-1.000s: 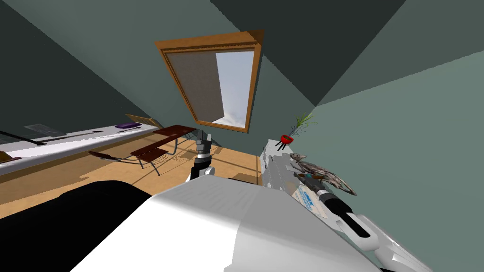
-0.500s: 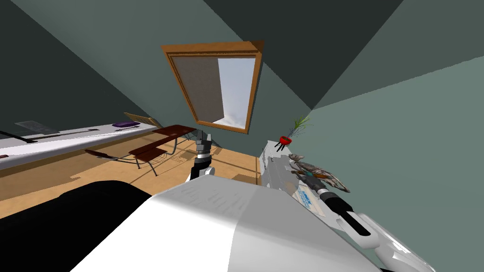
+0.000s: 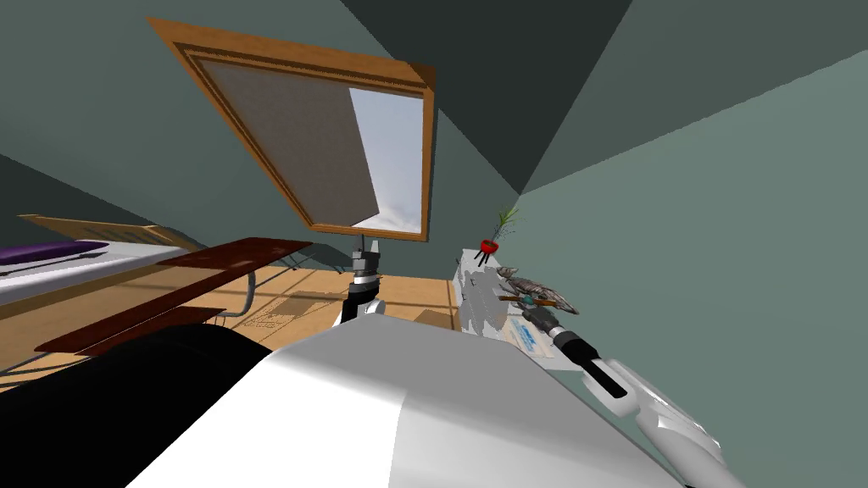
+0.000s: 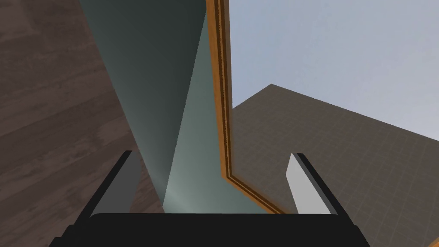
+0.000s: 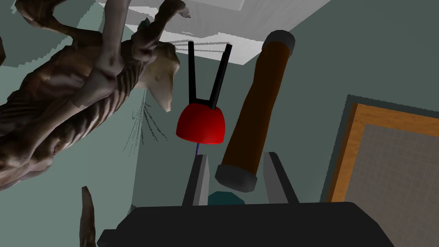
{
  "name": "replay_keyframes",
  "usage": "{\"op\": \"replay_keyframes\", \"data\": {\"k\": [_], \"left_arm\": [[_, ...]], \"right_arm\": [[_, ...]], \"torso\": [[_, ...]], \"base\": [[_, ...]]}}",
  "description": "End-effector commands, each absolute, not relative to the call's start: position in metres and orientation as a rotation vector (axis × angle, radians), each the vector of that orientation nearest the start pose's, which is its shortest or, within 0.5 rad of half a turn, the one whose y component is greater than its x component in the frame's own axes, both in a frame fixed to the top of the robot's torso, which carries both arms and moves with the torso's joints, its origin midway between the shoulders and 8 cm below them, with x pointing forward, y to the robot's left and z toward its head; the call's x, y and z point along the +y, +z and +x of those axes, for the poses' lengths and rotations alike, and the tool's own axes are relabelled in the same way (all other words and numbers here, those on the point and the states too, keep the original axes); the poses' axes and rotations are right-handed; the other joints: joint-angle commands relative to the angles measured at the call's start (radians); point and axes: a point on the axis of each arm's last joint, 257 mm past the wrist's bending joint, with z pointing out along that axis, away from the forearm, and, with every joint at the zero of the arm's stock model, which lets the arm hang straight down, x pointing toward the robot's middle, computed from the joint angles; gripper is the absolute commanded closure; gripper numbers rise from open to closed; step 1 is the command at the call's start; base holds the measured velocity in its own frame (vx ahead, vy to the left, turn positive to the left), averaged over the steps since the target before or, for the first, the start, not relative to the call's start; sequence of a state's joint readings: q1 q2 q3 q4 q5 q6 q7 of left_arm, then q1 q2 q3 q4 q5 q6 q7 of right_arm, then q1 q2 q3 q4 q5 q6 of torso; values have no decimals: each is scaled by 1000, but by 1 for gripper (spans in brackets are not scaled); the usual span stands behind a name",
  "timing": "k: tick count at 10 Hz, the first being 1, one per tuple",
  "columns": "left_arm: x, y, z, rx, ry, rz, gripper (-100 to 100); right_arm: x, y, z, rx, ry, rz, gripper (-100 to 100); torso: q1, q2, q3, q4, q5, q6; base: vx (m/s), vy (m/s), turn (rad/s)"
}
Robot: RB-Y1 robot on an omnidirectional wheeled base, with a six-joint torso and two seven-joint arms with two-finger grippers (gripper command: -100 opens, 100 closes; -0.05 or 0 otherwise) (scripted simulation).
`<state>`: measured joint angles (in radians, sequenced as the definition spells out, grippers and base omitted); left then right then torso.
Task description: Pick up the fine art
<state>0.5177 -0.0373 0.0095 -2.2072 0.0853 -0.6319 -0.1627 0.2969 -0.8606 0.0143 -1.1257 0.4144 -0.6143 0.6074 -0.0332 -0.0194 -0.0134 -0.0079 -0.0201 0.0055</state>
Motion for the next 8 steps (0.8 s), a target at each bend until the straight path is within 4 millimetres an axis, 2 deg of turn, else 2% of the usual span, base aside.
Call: {"op": "replay_keyframes", "data": {"k": [1, 2, 4, 6, 7, 8], "left_arm": [[300, 11, 330, 535, -1185, -648, 0], [300, 11, 330, 534, -1186, -648, 0], [300, 11, 330, 535, -1185, -648, 0], [300, 11, 330, 535, -1185, -648, 0], [300, 11, 330, 535, -1185, -648, 0], [300, 11, 330, 534, -1186, -648, 0]], "right_arm": [[-502, -337, 368, 1915, 10, -371, 100], [-487, -336, 373, 1908, 38, -412, 100], [-458, -336, 381, 1892, 94, -492, 100], [-428, -336, 386, 1875, 149, -572, 100], [-439, -335, 385, 1882, 130, -546, 100], [-437, -335, 385, 1881, 135, -550, 0]], "torso": [[0, 0, 0, 0, 0, 0], [1, 2, 1, 1, 1, -1], [2, 3, 2, 1, 2, 1], [3, 2, 1, 1, 3, 0], [3, 2, 1, 1, 3, 0], [2, 5, 3, 1, 3, -2]], "base": [[107, 13, -177], [93, 11, -274], [119, 1, -490], [125, 21, -372], [53, 15, -66], [9, 4, 11]]}}
